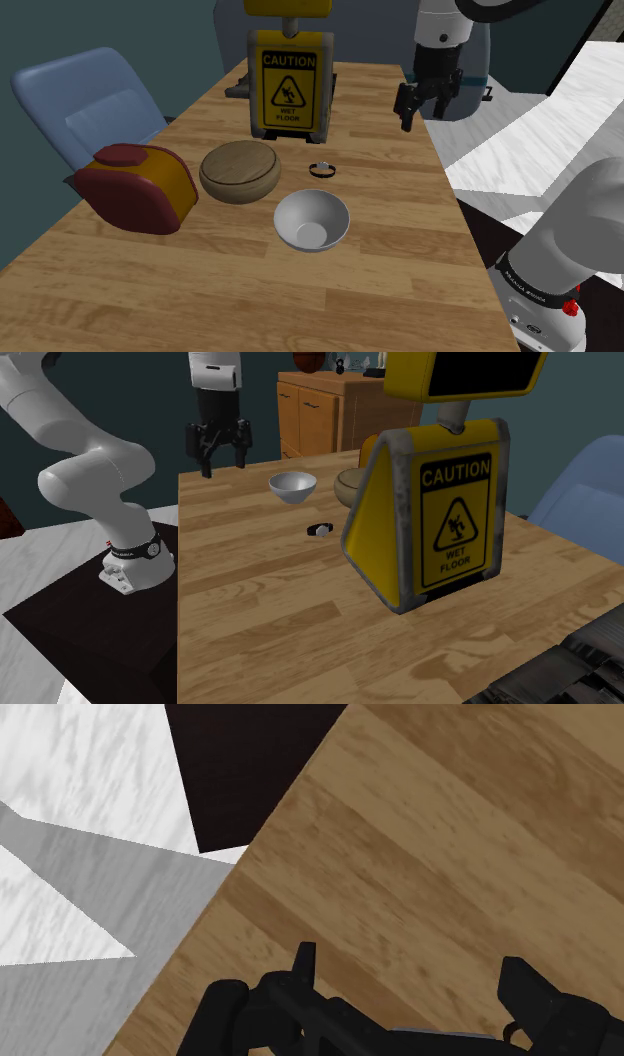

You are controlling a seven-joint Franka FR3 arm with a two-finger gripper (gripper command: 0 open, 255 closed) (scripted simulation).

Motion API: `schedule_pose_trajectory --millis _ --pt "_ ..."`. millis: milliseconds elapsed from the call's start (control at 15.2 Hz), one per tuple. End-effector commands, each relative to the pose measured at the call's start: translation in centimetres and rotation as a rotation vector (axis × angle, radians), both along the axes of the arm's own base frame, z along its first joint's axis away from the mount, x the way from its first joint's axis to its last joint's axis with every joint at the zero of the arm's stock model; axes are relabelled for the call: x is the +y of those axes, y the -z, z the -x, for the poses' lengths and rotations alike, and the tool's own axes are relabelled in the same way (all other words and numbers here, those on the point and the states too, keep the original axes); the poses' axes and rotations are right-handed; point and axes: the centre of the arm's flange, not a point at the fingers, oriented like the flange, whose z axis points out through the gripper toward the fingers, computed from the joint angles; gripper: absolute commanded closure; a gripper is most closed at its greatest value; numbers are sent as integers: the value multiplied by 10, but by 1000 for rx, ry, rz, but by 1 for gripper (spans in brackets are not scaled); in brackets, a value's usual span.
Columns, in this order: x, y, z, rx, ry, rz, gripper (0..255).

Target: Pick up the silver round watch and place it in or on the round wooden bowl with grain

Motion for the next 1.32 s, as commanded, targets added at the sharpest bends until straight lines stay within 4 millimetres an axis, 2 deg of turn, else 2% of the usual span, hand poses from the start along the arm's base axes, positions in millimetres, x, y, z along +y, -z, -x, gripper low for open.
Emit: schedule_pose_trajectory --millis 0,462,858,1056,1254 --pt "20 15 -13 -12 40 23 0" --pt "80 66 -71 -46 169 105 0" --pt "122 113 -127 -74 280 176 0" --pt "139 136 -158 -89 336 211 0" --pt "137 148 -160 -90 340 214 0"
